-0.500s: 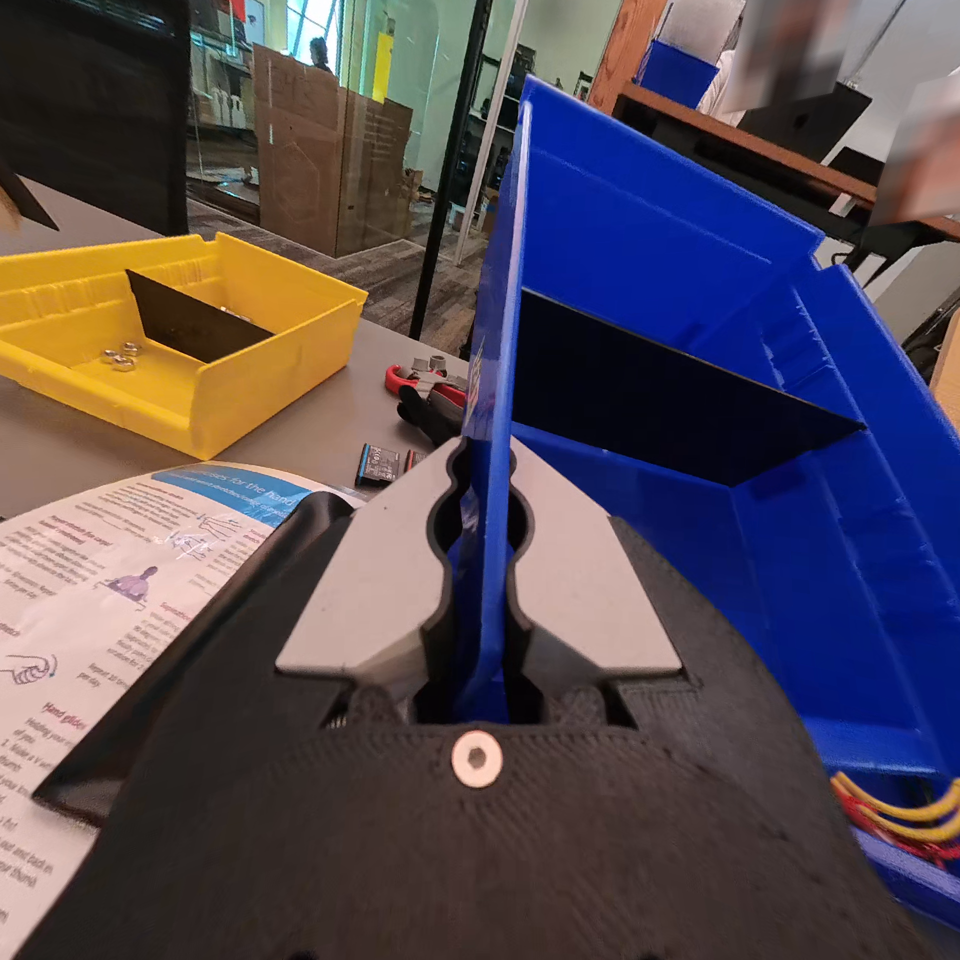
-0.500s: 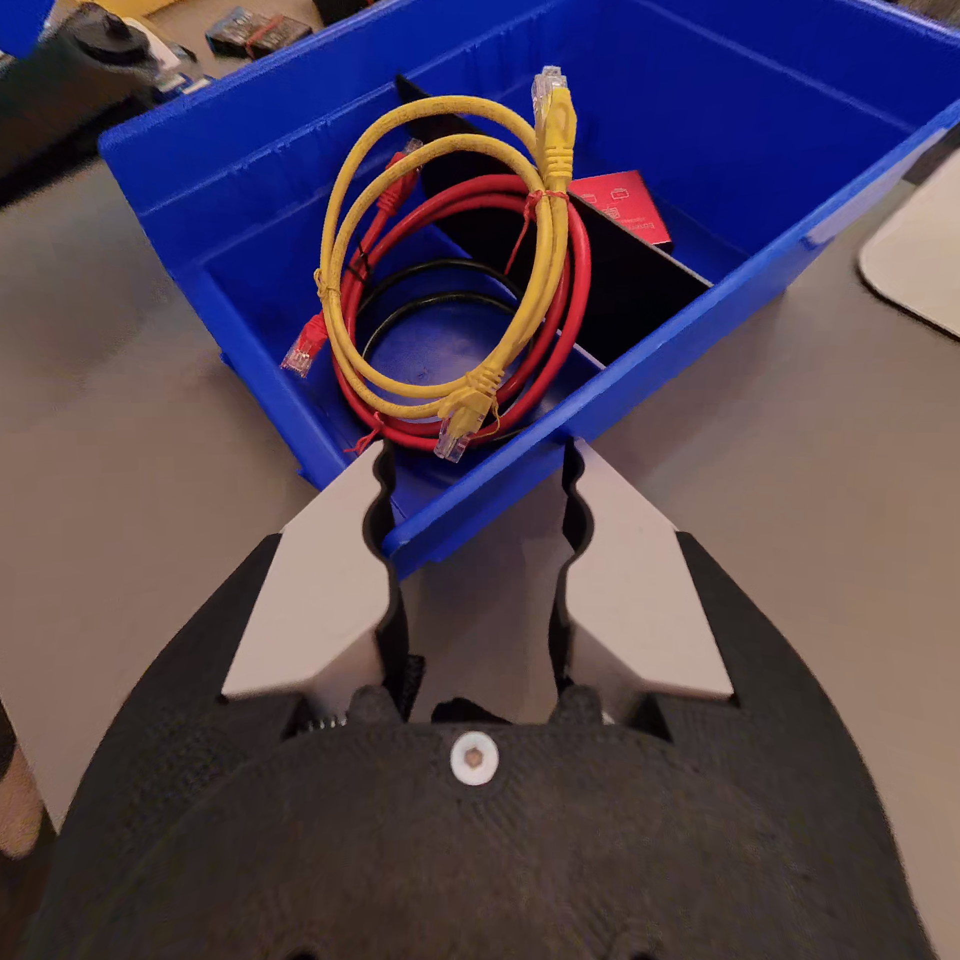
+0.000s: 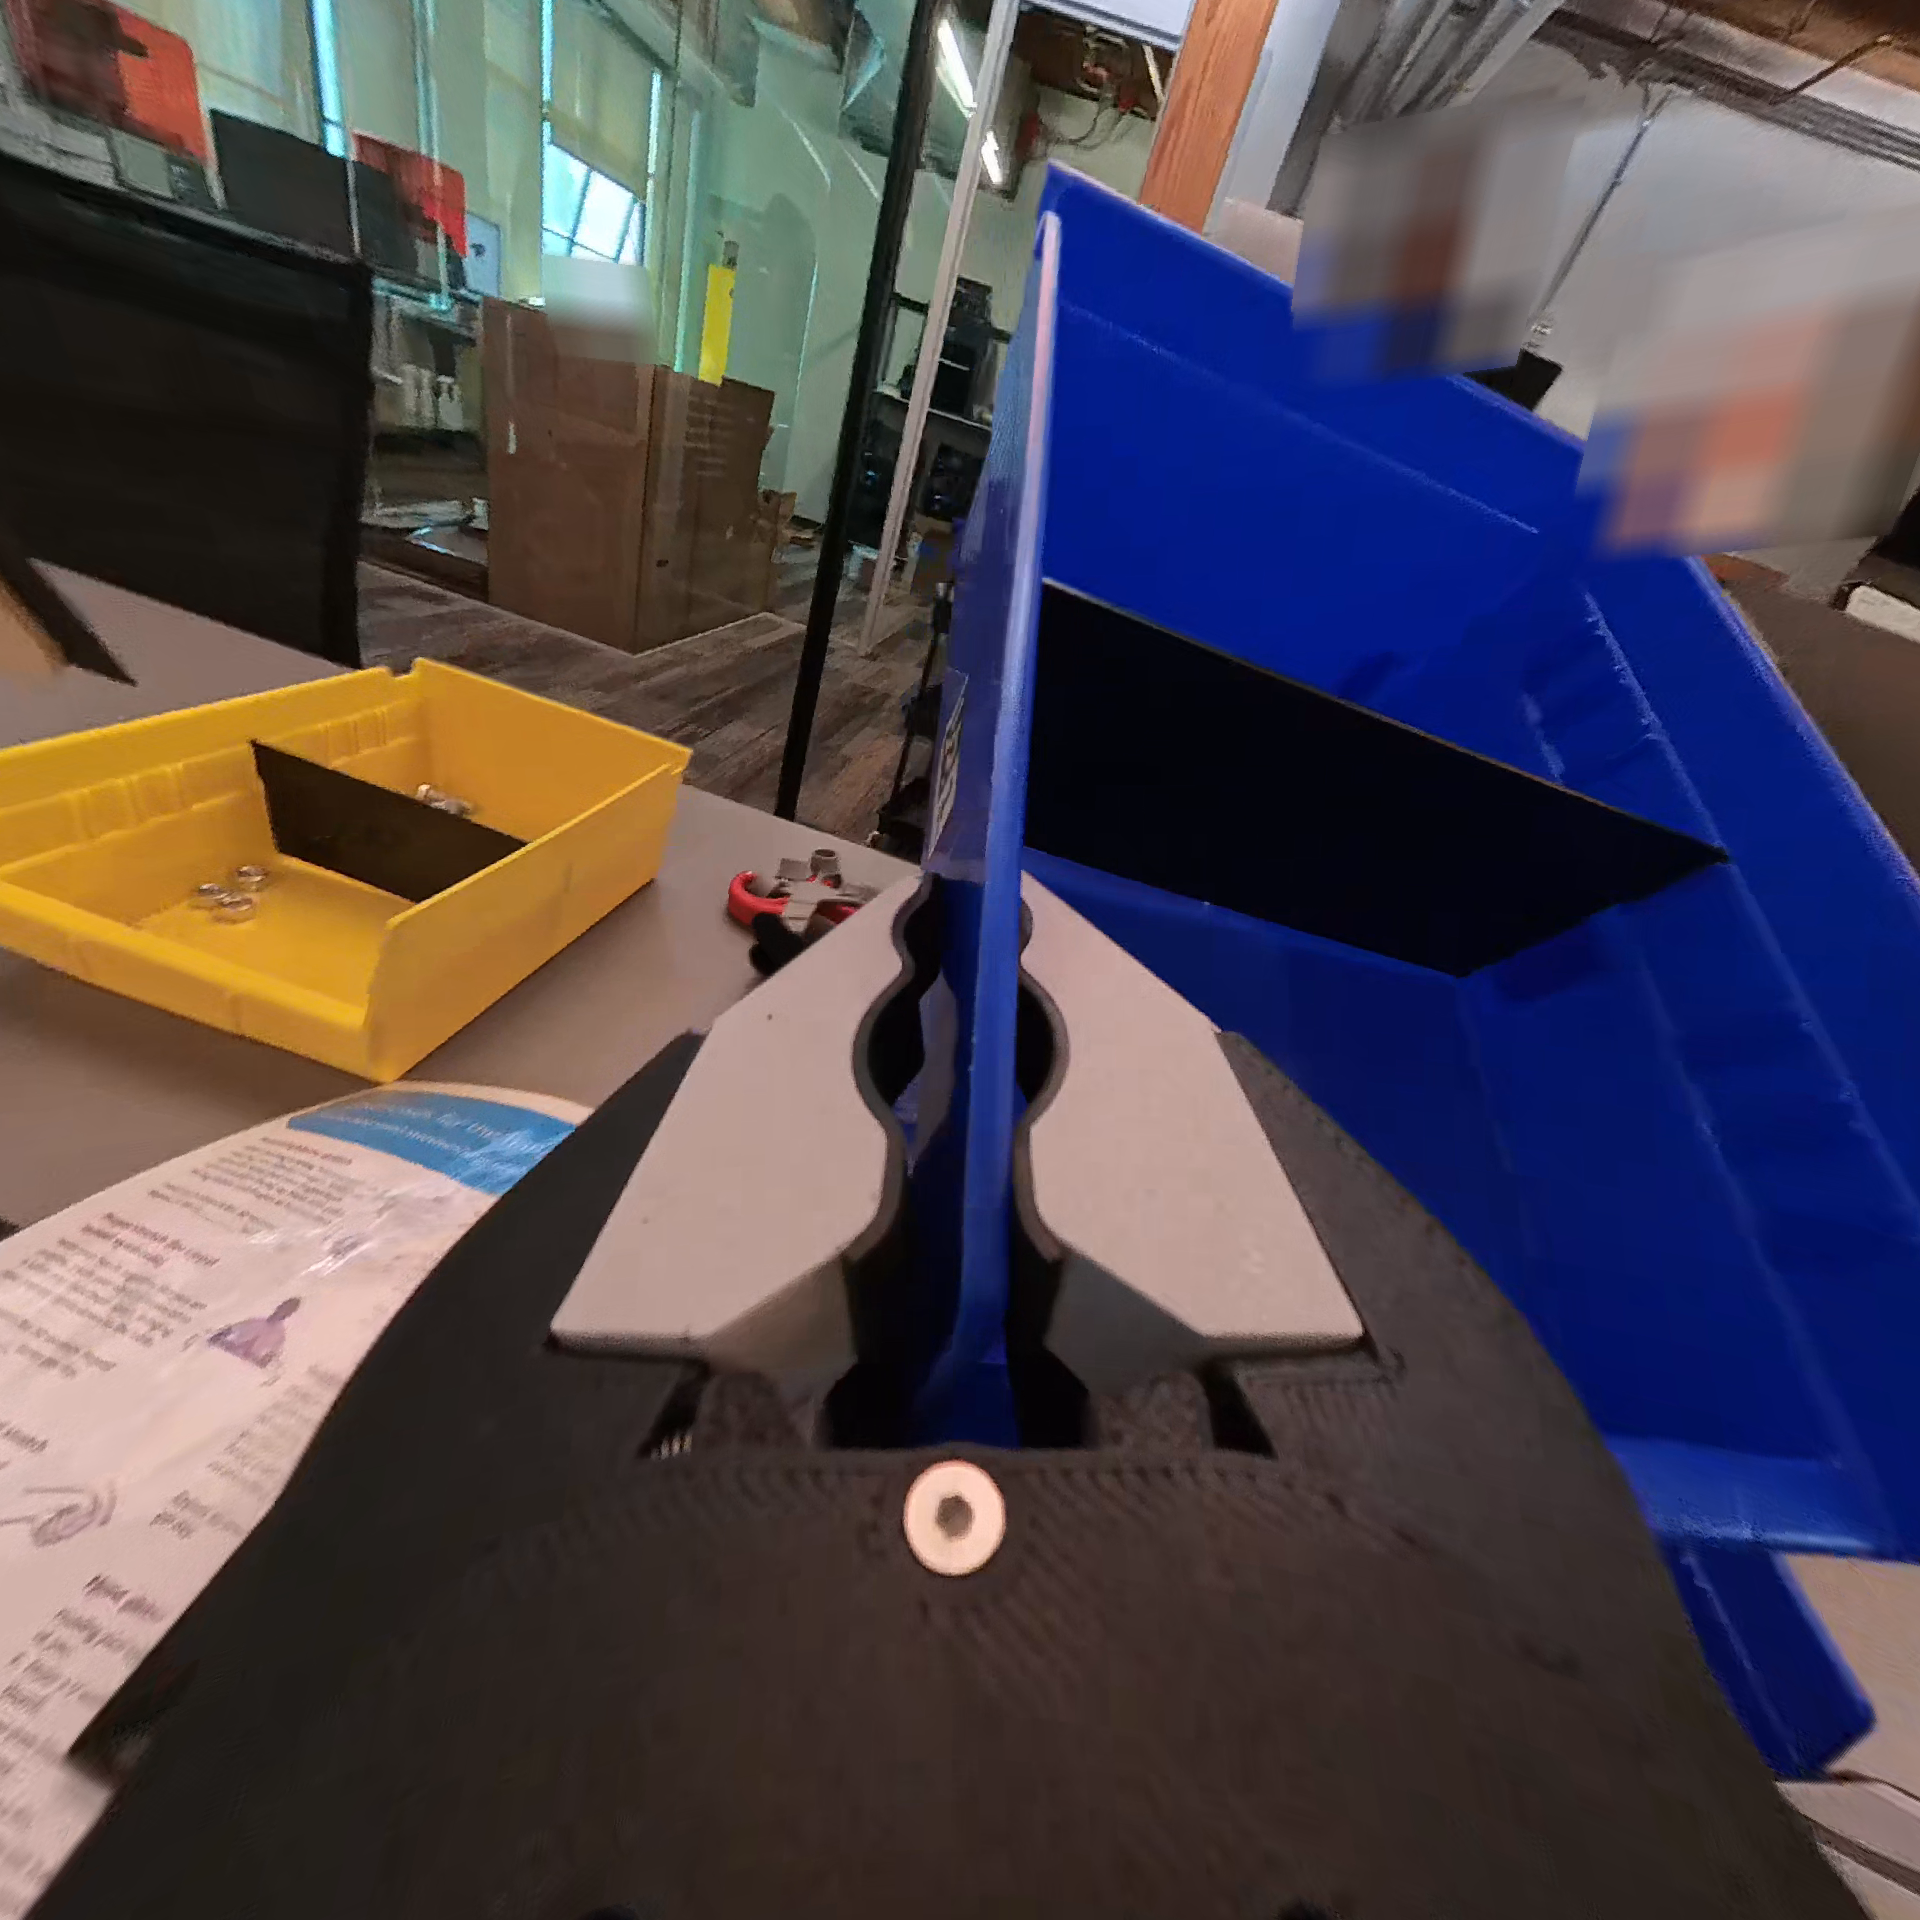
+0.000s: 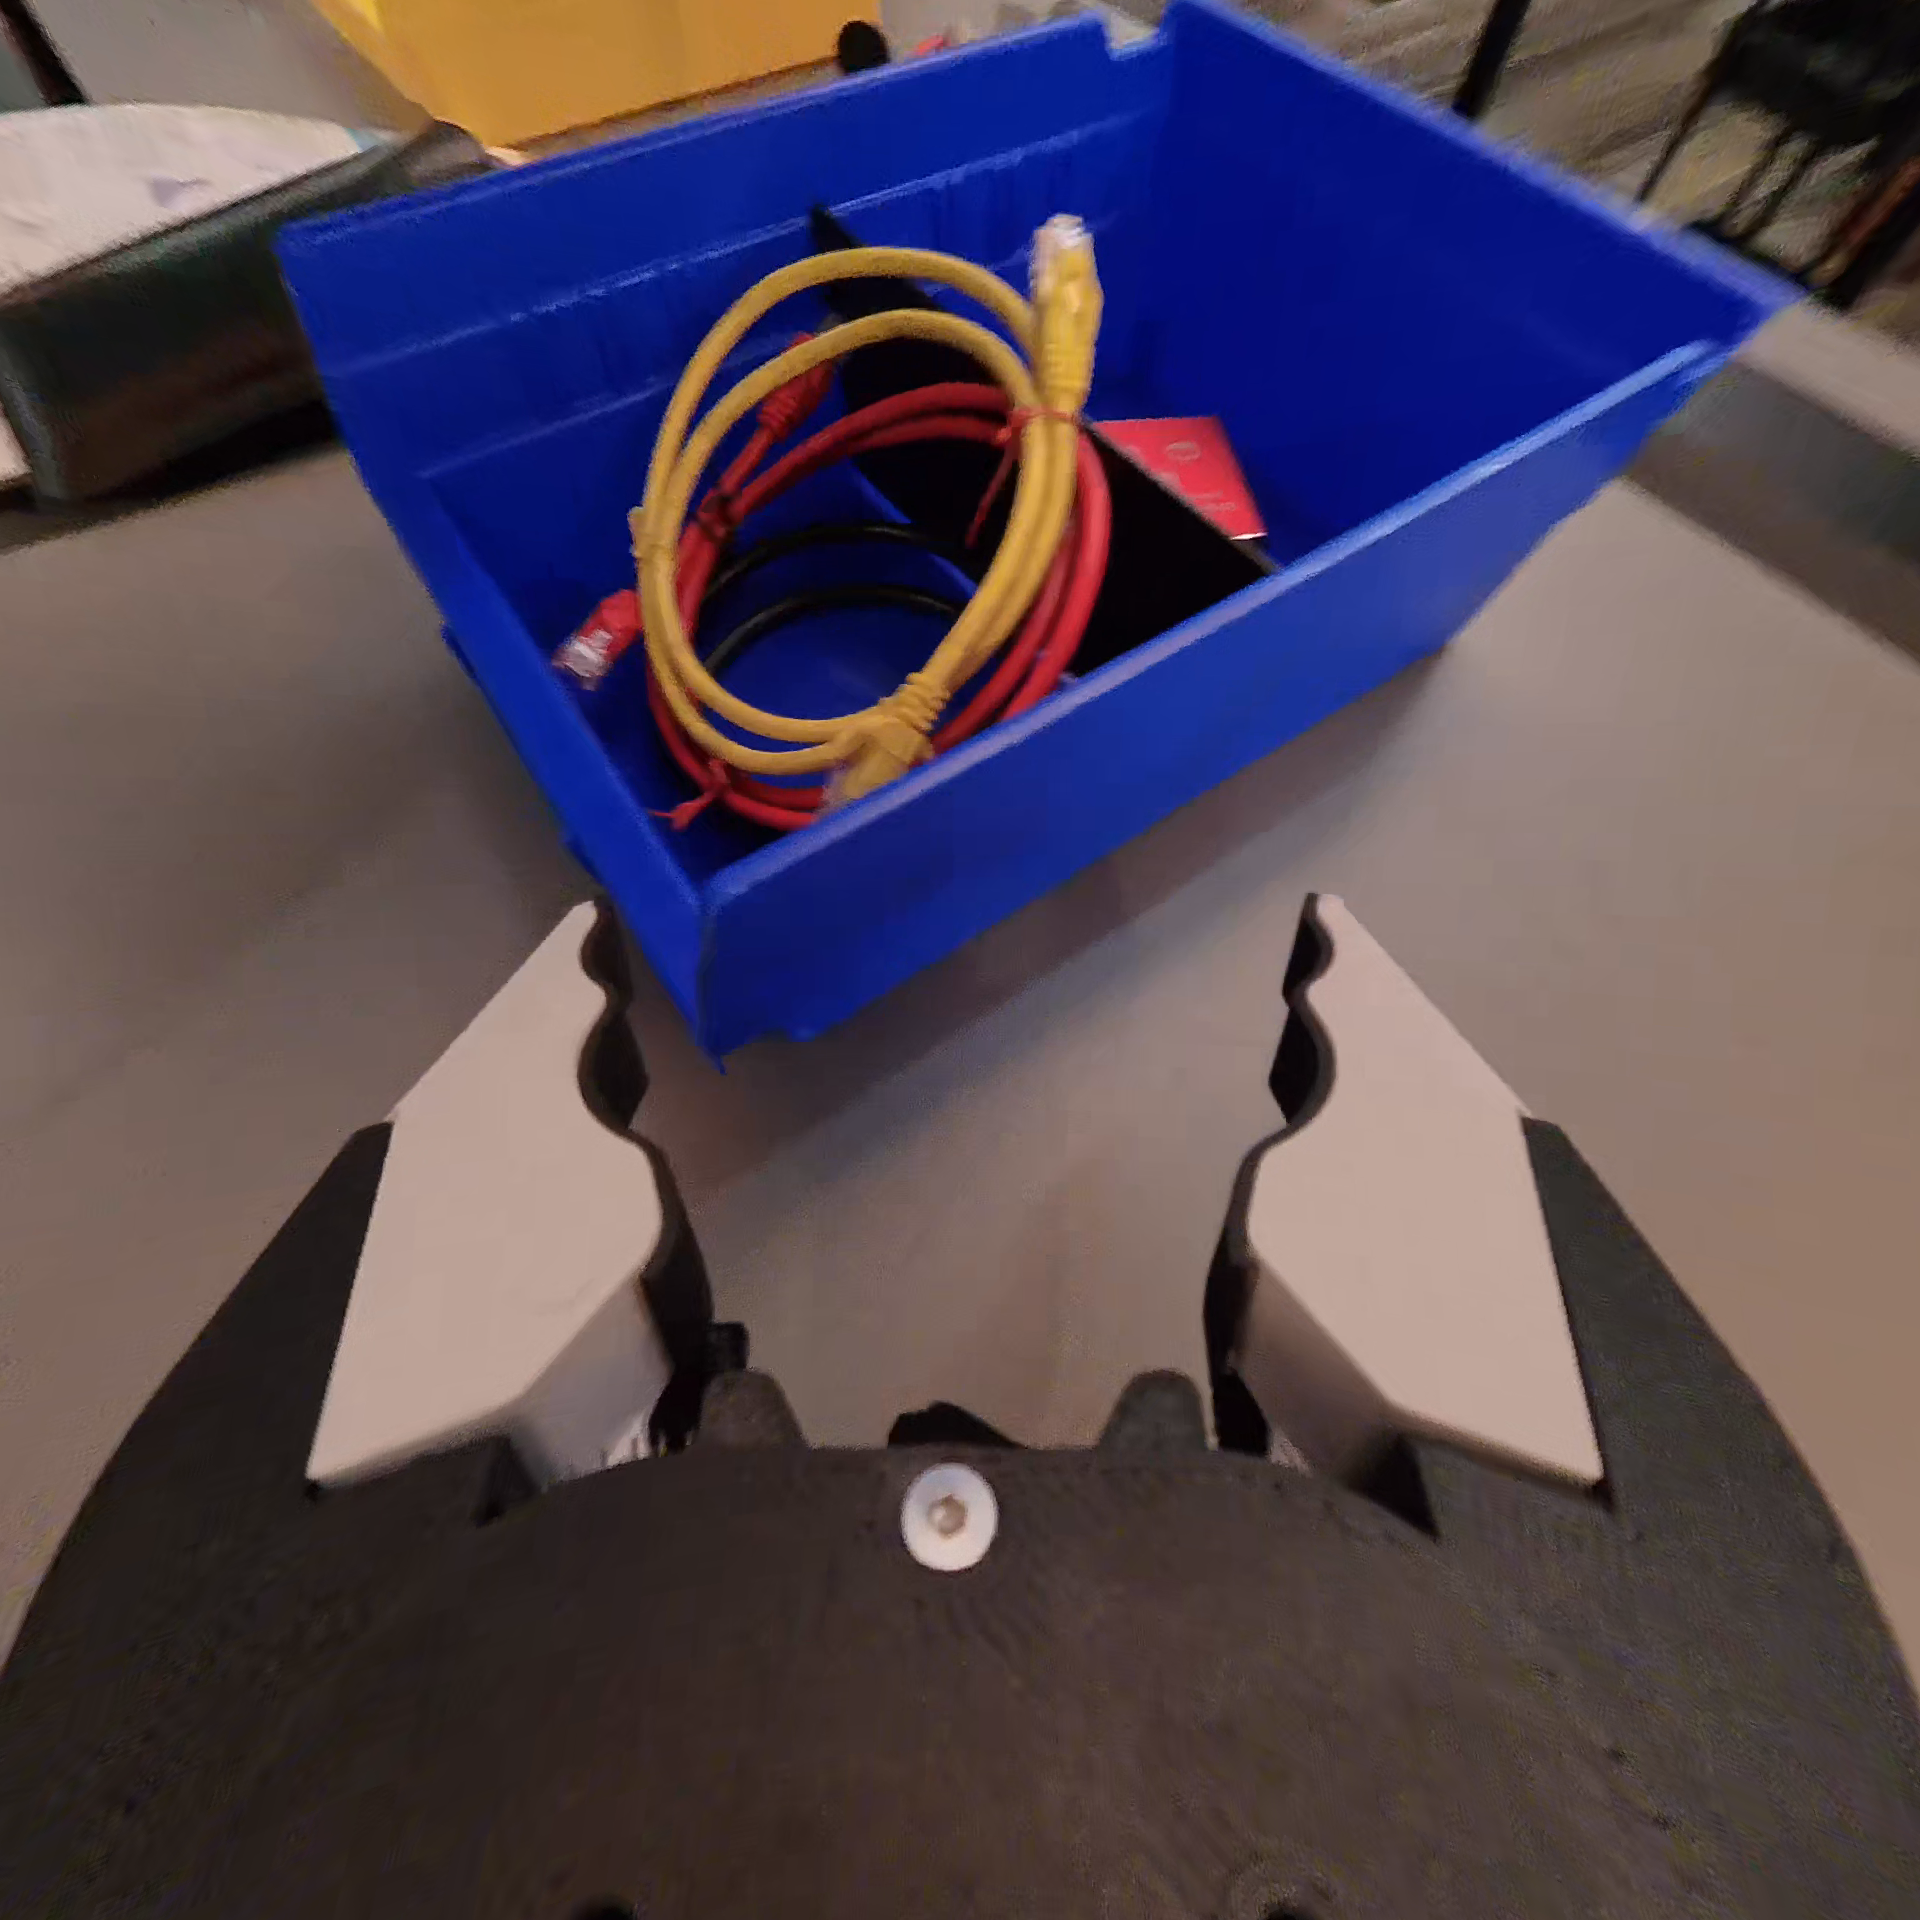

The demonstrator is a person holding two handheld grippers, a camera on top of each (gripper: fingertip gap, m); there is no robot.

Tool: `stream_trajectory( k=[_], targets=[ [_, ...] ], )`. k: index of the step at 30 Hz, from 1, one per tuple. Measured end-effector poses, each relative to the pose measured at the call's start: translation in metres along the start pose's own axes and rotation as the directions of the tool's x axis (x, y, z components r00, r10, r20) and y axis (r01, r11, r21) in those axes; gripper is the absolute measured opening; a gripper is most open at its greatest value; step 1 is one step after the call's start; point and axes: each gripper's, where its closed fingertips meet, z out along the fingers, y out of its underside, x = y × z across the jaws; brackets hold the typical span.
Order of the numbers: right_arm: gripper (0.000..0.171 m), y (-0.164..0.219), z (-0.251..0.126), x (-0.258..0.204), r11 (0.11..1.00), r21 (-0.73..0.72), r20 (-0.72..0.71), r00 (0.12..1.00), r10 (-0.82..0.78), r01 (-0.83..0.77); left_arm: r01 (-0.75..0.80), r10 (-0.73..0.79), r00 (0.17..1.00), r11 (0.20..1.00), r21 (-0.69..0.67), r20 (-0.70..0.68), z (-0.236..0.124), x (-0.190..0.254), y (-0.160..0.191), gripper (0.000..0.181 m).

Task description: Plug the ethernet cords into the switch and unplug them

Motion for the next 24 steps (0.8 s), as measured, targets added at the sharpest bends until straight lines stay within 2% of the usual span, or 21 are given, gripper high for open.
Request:
stream_trajectory(
  k=[6,12,16,18,20,22,24],
  targets=[
    [0.135,-0.009,-0.068,0.064,0.984,0.016,-0.276,0.947,-0.166,0.177,-0.042,0.038,0.986,0.999,-0.024,-0.165,0.02,0.083,0.009,0.006],
    [0.135,-0.005,-0.144,0.114,0.981,0.029,-0.423,0.891,-0.162,0.192,-0.103,0.073,0.948,0.991,-0.082,-0.31,0.035,0.18,0.038,0.005],
    [0.135,0.009,-0.188,0.139,0.985,0.041,-0.466,0.876,-0.128,0.166,-0.152,0.099,0.925,0.981,-0.119,-0.367,0.034,0.234,0.061,0.006],
    [0.134,0.017,-0.21,0.148,0.989,0.073,-0.46,0.884,-0.082,0.129,-0.181,0.114,0.912,0.974,-0.136,-0.394,0.032,0.261,0.073,0.006],
    [0.13,0.026,-0.234,0.157,0.986,0.161,-0.421,0.906,0.037,0.035,-0.208,0.125,0.897,0.966,-0.156,-0.423,0.028,0.288,0.087,0.006],
    [0.12,0.029,-0.263,0.165,0.933,0.343,-0.31,0.924,0.223,-0.11,-0.237,0.134,0.883,0.954,-0.181,-0.451,0.024,0.315,0.106,0.006],
    [0.113,0.039,-0.29,0.179,0.862,0.449,-0.217,0.908,0.359,-0.234,-0.263,0.132,0.865,0.94,-0.215,-0.484,0.02,0.346,0.131,0.006]
  ],
)
